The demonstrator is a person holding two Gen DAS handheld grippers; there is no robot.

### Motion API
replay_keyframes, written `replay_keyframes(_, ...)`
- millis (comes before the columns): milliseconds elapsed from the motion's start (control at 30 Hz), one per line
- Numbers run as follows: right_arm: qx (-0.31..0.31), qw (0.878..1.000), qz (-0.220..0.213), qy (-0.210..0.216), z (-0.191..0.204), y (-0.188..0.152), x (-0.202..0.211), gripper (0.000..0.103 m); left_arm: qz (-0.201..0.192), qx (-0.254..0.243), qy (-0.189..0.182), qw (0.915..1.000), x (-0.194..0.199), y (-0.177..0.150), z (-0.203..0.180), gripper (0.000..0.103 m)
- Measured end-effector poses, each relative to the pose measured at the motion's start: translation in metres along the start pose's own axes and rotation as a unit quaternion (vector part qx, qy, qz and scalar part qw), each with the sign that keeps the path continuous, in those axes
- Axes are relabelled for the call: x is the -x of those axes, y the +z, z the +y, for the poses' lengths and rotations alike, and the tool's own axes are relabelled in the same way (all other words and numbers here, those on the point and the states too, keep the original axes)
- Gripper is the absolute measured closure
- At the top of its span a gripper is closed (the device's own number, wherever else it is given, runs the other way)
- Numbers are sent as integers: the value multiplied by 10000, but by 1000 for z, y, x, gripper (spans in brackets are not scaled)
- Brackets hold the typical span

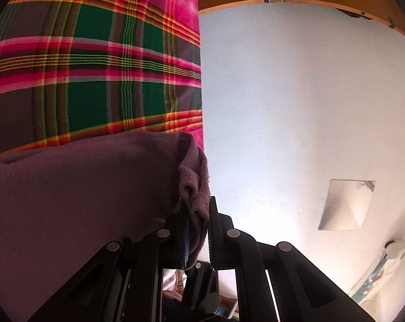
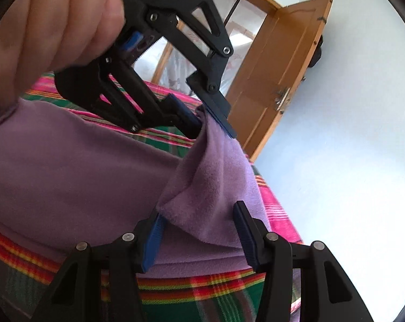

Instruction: Fold clothes

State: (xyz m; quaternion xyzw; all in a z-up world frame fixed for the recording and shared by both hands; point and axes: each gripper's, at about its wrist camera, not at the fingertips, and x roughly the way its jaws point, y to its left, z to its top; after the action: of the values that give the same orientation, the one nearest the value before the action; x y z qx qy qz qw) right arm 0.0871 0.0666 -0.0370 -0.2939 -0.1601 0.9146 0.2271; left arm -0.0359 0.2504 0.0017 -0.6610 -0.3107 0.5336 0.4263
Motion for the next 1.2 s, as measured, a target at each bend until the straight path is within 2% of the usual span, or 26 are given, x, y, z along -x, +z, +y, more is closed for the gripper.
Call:
replay_keyframes(367, 248, 9972, -206, -676, 9, 7, -1, 52, 14, 82, -125, 9999, 15, -10, -3, 94)
replay_keyframes(467, 132, 9971, -287, -696, 4, 7, 4, 56, 11, 107, -147, 9998, 18, -11, -2, 94)
replay_keyframes(600, -15, 9962, -490, -714, -2, 8, 13, 57, -33, 161, -124, 9998, 15, -7, 2, 94)
replay_keyframes(800, 49, 9927, -954, -739, -1, 11, 35, 63, -109, 227, -61, 9997, 19, -3, 7, 94)
replay_keyframes(867, 173, 9911, -1073, -764, 3, -1, 71, 65, -116, 262, -44, 9996, 18, -2, 9, 94)
replay_keyframes(933, 238, 9911, -1075, -748, 7, -1, 75, 74, -118, 293, -30, 9995, 18, -1, 11, 94)
replay_keyframes(1000, 254, 9916, -1066, -684, 7, 0, 76, 78, -112, 306, 3, 9995, 17, 1, 14, 94)
replay_keyframes(1033, 267, 9917, -1067, -669, 8, -1, 83, 84, -117, 306, 25, 9995, 17, 1, 15, 94)
replay_keyframes(1067, 282, 9917, -1069, -653, 9, -2, 89, 87, -123, 306, 48, 9994, 17, 1, 15, 94)
replay_keyframes(1200, 438, 9916, -1076, -563, 6, -9, 69, 94, -156, 335, 90, 9993, 20, 3, 19, 94)
